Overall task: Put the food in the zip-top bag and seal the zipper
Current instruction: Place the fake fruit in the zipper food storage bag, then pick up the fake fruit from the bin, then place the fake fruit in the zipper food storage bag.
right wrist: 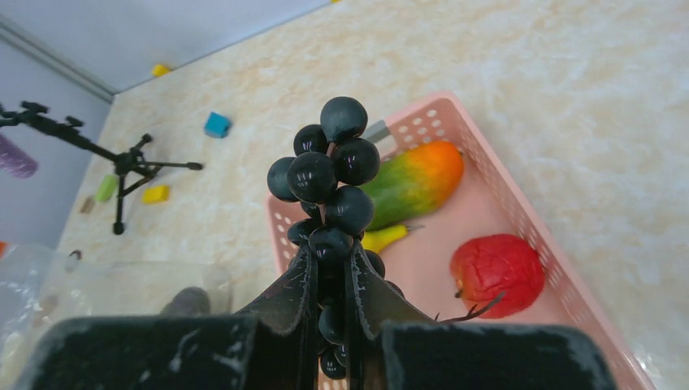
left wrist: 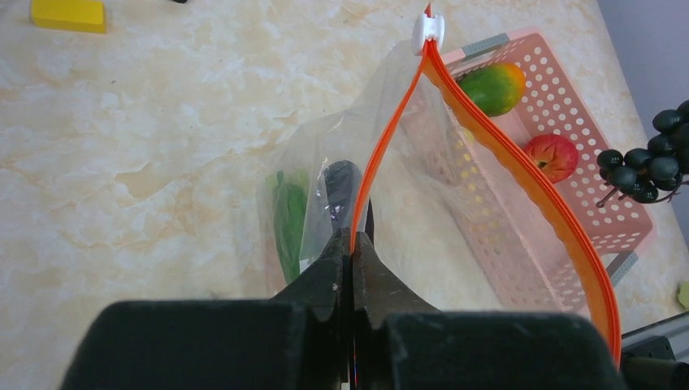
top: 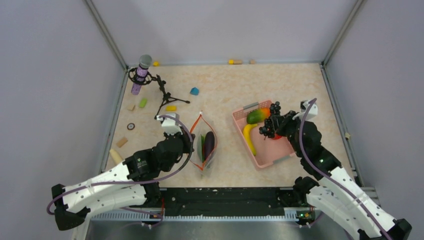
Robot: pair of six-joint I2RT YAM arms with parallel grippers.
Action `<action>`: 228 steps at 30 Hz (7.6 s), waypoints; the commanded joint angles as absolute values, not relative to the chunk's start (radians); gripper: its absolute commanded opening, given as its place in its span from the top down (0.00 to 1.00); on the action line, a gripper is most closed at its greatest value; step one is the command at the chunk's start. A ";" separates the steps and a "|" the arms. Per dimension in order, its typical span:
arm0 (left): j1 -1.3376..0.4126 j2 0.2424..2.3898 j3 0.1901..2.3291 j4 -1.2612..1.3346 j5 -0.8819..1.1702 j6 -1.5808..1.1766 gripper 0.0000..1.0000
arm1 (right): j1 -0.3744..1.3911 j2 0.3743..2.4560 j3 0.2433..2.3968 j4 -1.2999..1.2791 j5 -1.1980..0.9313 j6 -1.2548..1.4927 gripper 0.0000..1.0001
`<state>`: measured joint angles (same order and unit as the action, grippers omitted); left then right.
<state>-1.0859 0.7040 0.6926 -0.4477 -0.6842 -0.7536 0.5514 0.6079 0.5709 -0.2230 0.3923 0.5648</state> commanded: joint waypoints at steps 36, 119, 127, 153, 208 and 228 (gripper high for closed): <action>-1.082 0.692 0.682 -0.407 -0.677 -0.744 1.00 | 0.969 1.194 0.790 0.697 -0.220 0.451 1.00; -1.082 0.667 0.678 -0.412 -0.682 -0.752 1.00 | 0.576 1.268 0.670 -0.281 0.752 0.999 0.01; -1.082 0.675 0.680 -0.411 -0.676 -0.751 1.00 | 0.539 1.360 0.673 -0.236 0.739 0.994 0.01; -1.082 0.676 0.682 -0.413 -0.679 -0.745 1.00 | 0.508 1.416 0.655 -0.200 0.716 0.983 0.64; -1.083 0.672 0.679 -0.398 -0.633 -0.743 1.00 | 1.104 1.159 0.781 0.475 -0.157 0.333 0.96; -1.084 0.672 0.679 -0.394 -0.619 -0.741 1.00 | 1.110 1.155 0.752 0.465 -0.059 0.362 0.20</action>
<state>-1.0859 0.6788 0.6838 -0.4438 -0.6285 -0.7528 1.0969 1.1652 0.7425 0.4194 -0.0731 0.3595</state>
